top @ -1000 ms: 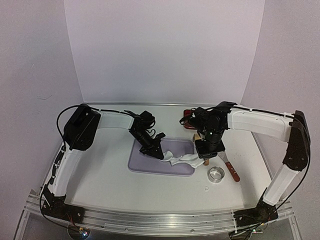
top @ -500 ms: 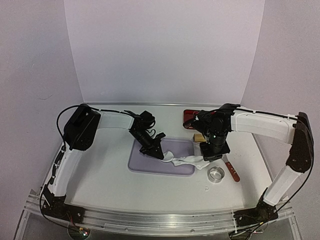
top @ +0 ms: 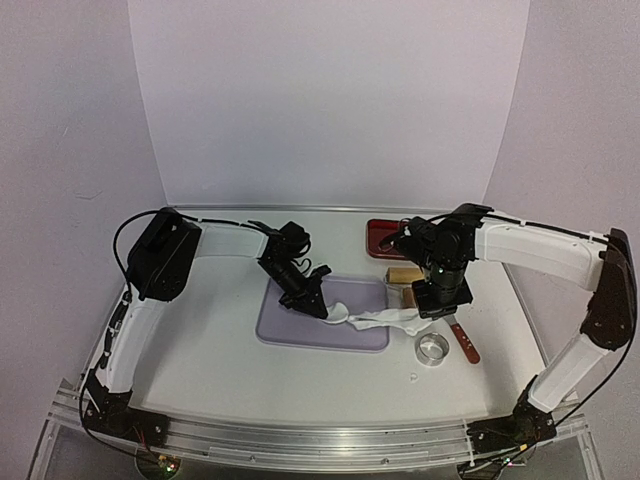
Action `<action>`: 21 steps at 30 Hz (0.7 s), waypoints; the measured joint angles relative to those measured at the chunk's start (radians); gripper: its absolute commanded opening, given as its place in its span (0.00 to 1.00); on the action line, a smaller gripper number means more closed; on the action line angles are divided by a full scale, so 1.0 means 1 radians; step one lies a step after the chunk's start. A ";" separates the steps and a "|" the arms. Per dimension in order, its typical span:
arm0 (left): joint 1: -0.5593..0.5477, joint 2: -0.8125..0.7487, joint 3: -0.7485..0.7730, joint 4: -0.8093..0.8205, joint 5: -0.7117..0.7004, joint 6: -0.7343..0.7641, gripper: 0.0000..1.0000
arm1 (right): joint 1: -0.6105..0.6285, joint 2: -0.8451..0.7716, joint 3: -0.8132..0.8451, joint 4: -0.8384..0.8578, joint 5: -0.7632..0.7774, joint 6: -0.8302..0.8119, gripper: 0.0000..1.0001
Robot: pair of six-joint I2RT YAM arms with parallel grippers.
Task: Roll out the dumpling wrappers from the dough
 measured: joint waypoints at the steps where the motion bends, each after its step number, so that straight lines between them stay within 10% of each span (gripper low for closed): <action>1: 0.000 0.000 0.000 0.000 0.000 0.000 0.09 | -0.004 -0.004 -0.002 -0.003 0.003 0.000 0.00; 21: -0.002 -0.004 0.017 -0.017 -0.005 0.000 0.22 | -0.050 -0.032 -0.002 -0.052 0.038 0.014 0.00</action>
